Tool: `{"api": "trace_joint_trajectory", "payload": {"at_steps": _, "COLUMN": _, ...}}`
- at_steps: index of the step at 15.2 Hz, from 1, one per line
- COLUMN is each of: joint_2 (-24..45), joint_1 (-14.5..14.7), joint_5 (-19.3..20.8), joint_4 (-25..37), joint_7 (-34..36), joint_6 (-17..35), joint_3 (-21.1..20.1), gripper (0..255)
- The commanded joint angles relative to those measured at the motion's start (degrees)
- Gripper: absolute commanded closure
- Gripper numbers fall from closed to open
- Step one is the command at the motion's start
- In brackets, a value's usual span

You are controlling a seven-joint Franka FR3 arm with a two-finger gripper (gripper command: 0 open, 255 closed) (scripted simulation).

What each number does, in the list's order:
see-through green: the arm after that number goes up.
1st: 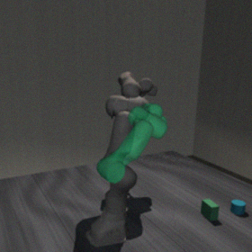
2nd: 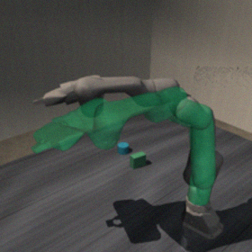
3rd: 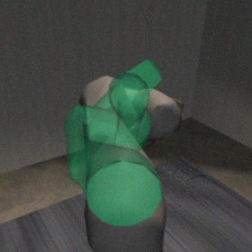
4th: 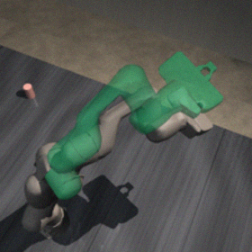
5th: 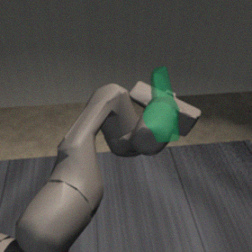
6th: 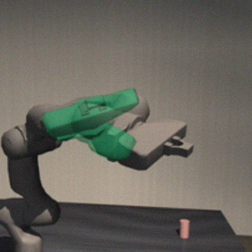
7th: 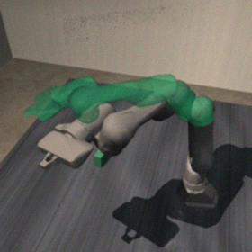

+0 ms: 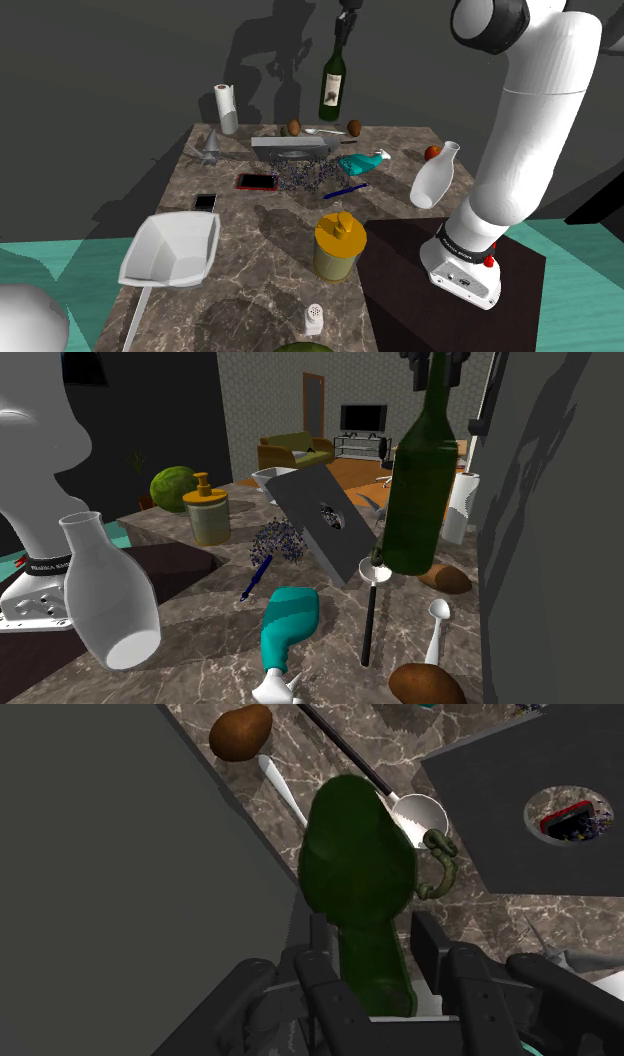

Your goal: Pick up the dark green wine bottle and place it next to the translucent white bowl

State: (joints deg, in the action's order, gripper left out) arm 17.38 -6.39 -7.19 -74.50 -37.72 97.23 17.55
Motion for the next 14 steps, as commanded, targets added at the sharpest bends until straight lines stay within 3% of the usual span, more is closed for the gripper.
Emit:
{"api": "trace_joint_trajectory", "payload": {"at_steps": 1, "joint_2": 0.1, "joint_1": -0.1, "joint_5": 0.0, "joint_4": 1.9, "joint_7": 0.0, "joint_6": -1.7, "joint_3": 0.0, "gripper": 255}}
{"api": "trace_joint_trajectory", "payload": {"at_steps": 14, "joint_2": 6.8, "joint_1": -3.0, "joint_5": -2.2, "joint_4": 22.1, "joint_7": 0.2, "joint_6": -15.4, "joint_3": 0.0, "gripper": 255}}
